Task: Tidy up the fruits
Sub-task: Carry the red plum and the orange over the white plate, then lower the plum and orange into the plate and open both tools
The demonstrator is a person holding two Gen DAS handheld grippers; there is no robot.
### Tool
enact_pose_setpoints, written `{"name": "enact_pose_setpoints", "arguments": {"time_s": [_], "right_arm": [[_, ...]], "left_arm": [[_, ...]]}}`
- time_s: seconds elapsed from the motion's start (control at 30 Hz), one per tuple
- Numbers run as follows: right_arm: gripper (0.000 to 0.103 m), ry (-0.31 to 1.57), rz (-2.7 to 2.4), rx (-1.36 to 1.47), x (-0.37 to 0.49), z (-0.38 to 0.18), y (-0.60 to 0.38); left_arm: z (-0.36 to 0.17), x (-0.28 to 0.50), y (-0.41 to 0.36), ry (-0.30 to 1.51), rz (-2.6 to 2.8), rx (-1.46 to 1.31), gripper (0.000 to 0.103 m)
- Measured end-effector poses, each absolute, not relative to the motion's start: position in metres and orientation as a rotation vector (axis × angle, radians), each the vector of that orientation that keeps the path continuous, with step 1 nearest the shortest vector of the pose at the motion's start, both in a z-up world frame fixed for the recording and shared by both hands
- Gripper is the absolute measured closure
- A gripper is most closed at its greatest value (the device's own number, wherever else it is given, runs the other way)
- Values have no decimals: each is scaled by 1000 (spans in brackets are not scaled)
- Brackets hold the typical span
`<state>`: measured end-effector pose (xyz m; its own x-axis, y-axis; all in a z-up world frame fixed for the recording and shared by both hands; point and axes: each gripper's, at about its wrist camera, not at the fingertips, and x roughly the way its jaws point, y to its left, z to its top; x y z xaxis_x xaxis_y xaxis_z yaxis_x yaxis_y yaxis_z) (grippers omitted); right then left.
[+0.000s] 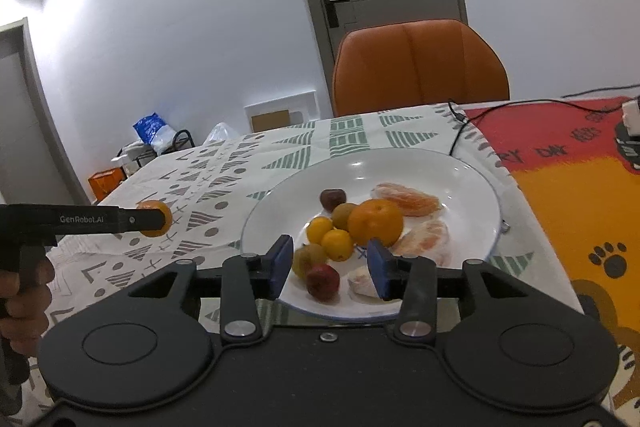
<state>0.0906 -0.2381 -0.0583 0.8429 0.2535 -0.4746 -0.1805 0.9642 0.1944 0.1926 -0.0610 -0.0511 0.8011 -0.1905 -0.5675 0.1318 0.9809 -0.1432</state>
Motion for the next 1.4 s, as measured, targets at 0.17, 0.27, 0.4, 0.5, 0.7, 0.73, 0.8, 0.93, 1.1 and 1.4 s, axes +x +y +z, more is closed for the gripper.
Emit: {"name": "enact_pose_setpoints", "arguments": {"time_s": [0.17,0.27,0.4,0.5,0.7,0.73,0.8,0.93,1.1,1.4], "right_arm": [[61,522,222,174,89,-61,-251],[61,522,224,184,88,-63,-257],[61,522,230,193,87,-64,-260],[61,522,233,196,87,-65,-262],[61,519,227,218,87,-66,-271],[61,518,227,220,87,-67,-272],[61,516,228,224,87,-67,-274],[61,514,230,232,89,-69,-278],[61,513,233,240,89,-70,-280],[61,508,253,244,87,-69,-275]], "left_arm": [[-51,195,-79,621,-201,-78,69],[-51,198,-89,623,-215,-66,69],[-51,203,-102,626,-236,-53,69],[-52,207,-112,628,-251,-43,69],[-53,213,-135,626,-276,-3,69],[-52,213,-138,623,-279,5,69],[-53,216,-143,630,-296,0,69],[-52,219,-153,630,-306,17,69],[-53,220,-159,642,-302,28,67],[-45,212,-148,634,-250,48,55]]}}
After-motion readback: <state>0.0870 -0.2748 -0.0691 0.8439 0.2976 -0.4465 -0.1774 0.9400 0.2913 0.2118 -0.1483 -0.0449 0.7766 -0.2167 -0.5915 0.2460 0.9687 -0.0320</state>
